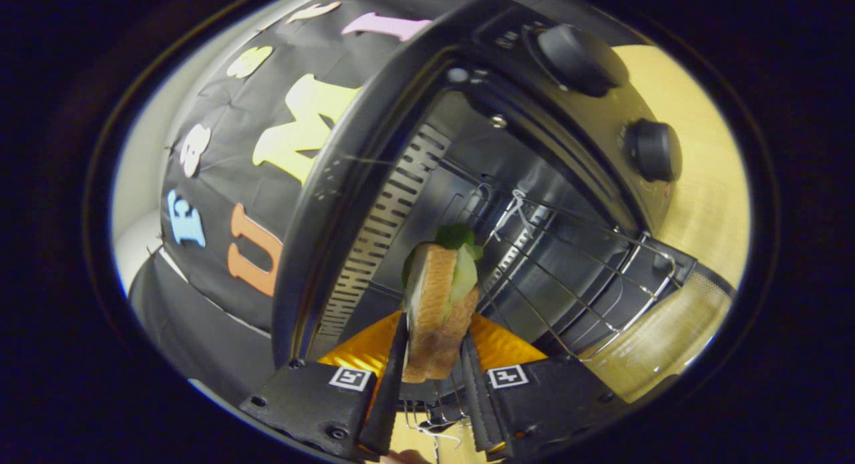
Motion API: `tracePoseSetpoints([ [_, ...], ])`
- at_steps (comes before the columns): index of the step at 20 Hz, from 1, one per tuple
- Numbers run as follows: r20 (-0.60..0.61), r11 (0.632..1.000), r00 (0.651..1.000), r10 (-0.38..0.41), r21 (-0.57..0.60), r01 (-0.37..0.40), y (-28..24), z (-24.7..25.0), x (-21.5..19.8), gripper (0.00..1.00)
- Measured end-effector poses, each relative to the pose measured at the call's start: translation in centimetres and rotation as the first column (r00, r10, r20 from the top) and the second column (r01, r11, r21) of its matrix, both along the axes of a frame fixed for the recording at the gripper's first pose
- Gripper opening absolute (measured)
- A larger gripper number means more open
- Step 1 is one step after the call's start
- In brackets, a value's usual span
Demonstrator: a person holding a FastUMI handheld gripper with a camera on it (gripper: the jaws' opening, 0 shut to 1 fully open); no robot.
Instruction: Open the toaster oven, put the food inside, and close the toaster oven door.
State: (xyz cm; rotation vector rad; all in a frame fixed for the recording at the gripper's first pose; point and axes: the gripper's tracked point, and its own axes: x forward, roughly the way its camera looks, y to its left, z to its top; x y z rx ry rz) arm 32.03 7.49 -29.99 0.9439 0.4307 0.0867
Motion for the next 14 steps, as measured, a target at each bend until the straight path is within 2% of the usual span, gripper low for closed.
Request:
tracePoseSetpoints([
  [3,0.008,0.985,0.999,0.049,-0.169,-0.046,0.8,-0.1,0.1,0.62],
  [6,0.001,0.949,0.997,0.073,-0.307,-0.07,1.0,-0.7,-0.1,0.75],
  [10,-0.031,0.878,0.988,0.149,-0.456,-0.147,1.8,-1.1,-0.5,0.81],
  [14,-0.109,0.769,0.97,0.216,-0.594,-0.238,2.7,-2.5,-1.5,0.88],
])
